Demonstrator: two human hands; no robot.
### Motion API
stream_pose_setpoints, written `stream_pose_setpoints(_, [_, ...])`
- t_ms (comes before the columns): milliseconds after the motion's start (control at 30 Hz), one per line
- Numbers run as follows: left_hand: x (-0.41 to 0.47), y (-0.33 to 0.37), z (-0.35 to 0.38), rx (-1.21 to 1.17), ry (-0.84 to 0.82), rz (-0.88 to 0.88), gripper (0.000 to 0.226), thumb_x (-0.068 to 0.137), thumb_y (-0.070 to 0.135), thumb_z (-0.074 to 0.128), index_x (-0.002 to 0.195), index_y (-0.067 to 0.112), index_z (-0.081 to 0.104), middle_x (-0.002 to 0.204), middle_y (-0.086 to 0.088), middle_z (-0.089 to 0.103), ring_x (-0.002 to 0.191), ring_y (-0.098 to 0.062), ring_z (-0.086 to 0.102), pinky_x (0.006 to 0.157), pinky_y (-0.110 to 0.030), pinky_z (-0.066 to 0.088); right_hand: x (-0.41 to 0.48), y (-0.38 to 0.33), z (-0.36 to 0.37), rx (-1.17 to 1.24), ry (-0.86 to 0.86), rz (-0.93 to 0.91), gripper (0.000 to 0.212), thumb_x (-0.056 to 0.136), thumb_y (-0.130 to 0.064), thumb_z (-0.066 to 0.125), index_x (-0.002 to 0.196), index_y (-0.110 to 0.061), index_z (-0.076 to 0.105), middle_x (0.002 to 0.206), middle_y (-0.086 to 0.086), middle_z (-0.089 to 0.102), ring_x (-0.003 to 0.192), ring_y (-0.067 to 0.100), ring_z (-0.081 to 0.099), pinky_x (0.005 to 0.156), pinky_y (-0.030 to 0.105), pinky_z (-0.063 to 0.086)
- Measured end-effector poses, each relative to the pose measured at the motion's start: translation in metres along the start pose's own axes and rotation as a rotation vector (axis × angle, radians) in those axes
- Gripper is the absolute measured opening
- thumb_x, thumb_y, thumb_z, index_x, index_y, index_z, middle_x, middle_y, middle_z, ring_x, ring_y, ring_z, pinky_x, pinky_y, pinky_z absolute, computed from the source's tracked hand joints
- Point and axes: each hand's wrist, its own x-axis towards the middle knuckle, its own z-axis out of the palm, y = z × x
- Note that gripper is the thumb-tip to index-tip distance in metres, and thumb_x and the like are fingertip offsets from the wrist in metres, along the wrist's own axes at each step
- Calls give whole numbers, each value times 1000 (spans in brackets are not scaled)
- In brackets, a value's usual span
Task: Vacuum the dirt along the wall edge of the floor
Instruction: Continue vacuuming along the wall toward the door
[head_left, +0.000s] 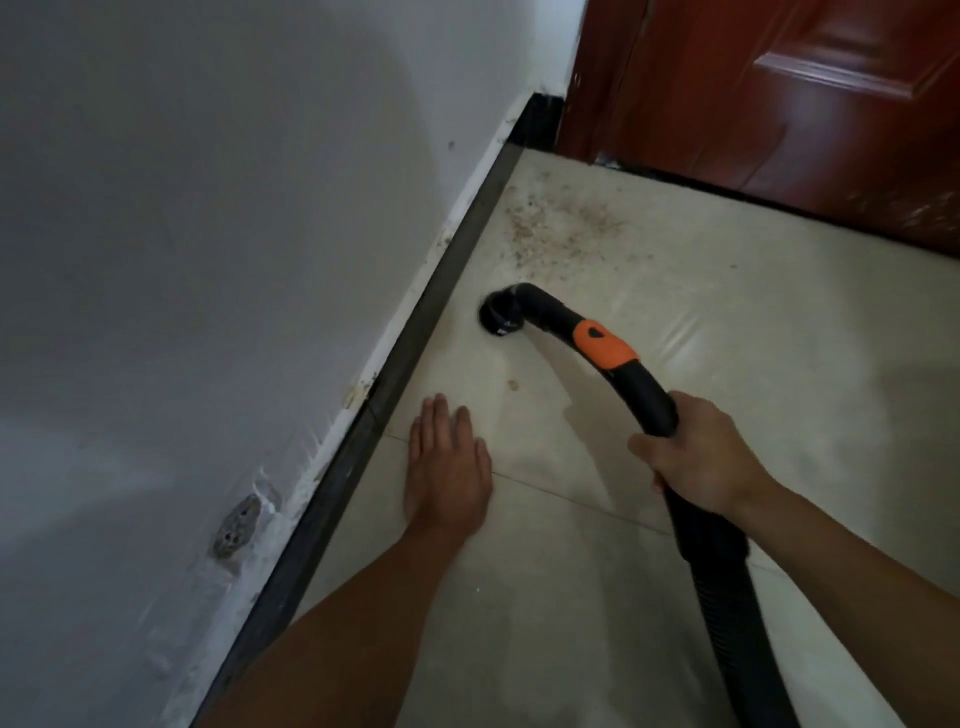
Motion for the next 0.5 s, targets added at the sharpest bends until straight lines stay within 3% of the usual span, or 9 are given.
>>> stream_pose_setpoints(133, [-1,2,0,-26,41,20,46,98,24,43,137,1,49,149,-26,36,142,-36,29,118,-46,23,-44,60,-42,-19,132,158,16,81,-8,75,82,-12,60,52,8,66,39,17,63,45,27,46])
stream_pose_setpoints(267, [7,2,2,24,-6,44,46,97,25,40,132,-4,50,146,-30,37,141,-39,30,118,-47,21,-56,96,-63,54,223,289,12,83,-9,74,84,-8,62,49,7,66,39,18,63,51,31,49])
stream_pose_setpoints(500, [69,18,11,19,-30,61,47,100,24,35,140,0,38,153,-27,26,145,-37,17,120,-43,10,6,61,-29,211,237,237,14,81,-10,71,89,-7,60,63,16,67,42,22,65,49,31,50])
